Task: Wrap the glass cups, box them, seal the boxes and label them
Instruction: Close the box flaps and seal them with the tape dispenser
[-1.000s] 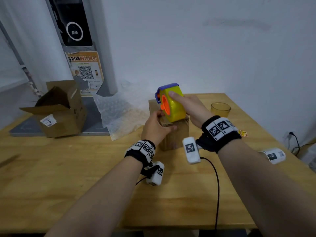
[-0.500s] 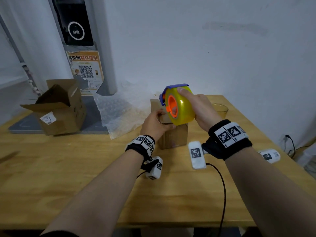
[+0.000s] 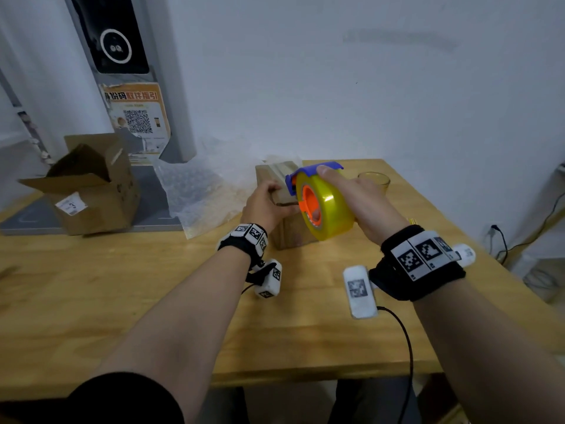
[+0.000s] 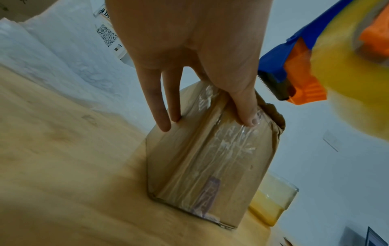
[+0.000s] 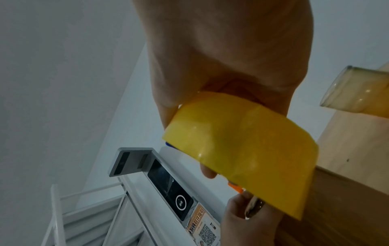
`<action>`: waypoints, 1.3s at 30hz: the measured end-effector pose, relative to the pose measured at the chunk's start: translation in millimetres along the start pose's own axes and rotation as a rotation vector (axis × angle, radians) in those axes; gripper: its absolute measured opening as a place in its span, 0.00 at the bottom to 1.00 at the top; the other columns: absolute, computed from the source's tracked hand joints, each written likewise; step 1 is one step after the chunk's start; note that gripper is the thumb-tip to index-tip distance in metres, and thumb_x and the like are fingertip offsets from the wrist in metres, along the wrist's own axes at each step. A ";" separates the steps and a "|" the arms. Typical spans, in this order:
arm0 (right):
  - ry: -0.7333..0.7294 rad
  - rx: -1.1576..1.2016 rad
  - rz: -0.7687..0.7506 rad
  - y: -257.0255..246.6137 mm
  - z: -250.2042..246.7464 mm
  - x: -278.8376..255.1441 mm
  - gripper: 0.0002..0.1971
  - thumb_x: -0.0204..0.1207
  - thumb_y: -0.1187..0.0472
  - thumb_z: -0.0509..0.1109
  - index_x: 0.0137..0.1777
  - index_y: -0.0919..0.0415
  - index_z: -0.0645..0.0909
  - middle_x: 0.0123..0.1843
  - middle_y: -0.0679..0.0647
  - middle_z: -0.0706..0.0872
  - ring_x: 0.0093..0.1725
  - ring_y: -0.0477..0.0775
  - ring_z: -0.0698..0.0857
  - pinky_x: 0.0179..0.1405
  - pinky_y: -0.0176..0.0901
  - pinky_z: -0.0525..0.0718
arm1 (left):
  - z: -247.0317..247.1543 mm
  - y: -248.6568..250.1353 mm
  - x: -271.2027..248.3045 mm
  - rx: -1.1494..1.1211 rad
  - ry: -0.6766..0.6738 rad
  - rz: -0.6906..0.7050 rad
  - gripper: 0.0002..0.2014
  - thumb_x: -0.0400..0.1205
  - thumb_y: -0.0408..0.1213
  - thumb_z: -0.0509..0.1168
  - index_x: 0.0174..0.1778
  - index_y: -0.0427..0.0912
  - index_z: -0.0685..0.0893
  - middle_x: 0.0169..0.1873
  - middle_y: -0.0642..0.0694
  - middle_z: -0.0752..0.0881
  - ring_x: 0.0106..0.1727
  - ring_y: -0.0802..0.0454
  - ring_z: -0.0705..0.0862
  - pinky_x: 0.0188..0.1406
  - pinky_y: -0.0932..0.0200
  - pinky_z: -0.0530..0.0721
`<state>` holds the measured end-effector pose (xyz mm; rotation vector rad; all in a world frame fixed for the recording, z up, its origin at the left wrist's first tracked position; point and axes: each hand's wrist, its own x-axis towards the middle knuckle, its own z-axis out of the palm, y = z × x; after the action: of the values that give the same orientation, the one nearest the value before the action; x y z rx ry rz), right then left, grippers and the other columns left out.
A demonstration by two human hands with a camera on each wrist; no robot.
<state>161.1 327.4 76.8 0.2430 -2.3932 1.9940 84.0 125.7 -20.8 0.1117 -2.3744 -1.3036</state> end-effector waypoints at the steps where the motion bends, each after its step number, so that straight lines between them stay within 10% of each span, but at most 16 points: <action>1: 0.006 -0.001 -0.002 1.1 -0.8 -1.3 0.23 0.77 0.38 0.76 0.36 0.59 0.86 0.34 0.53 0.93 0.35 0.49 0.91 0.41 0.41 0.85 | -0.1 1.0 -0.1 0.007 -0.003 -0.004 0.30 0.66 0.50 0.86 0.61 0.55 0.82 0.61 0.59 0.86 0.61 0.55 0.83 0.57 0.57 0.80; 15: -0.086 -0.004 0.041 14.0 -14.0 -36.2 0.20 0.82 0.42 0.73 0.36 0.57 0.88 0.25 0.46 0.89 0.23 0.38 0.86 0.21 0.25 0.76 | 7.4 1.4 3.4 0.049 -0.053 -0.024 0.31 0.74 0.43 0.82 0.71 0.51 0.76 0.71 0.56 0.79 0.58 0.58 0.78 0.40 0.70 0.70; 21: -0.081 -0.045 0.049 19.0 -11.6 -38.5 0.24 0.80 0.36 0.72 0.41 0.58 0.90 0.28 0.46 0.91 0.26 0.37 0.87 0.32 0.34 0.80 | 20.1 -1.0 9.0 0.042 -0.109 -0.047 0.38 0.80 0.40 0.78 0.81 0.44 0.64 0.74 0.42 0.77 0.62 0.46 0.82 0.58 0.55 0.78; 26: -0.021 -0.055 0.049 20.8 -9.4 -37.1 0.48 0.70 0.27 0.75 0.64 0.77 0.83 0.55 0.72 0.89 0.41 0.54 0.84 0.47 0.48 0.76 | 22.2 1.5 15.9 0.102 -0.143 -0.036 0.45 0.77 0.39 0.80 0.85 0.38 0.60 0.84 0.41 0.65 0.79 0.41 0.74 0.79 0.42 0.74; 39: -0.063 -0.090 0.059 30.7 -24.3 -37.7 0.28 0.80 0.37 0.73 0.37 0.65 0.89 0.27 0.46 0.89 0.24 0.38 0.85 0.26 0.27 0.79 | 19.6 9.7 12.9 0.107 -0.159 -0.051 0.45 0.80 0.35 0.77 0.87 0.35 0.56 0.87 0.38 0.59 0.84 0.42 0.66 0.81 0.53 0.67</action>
<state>192.2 360.7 47.1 0.2401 -2.5501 1.9235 65.7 143.0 -17.7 0.1047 -2.5927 -1.2497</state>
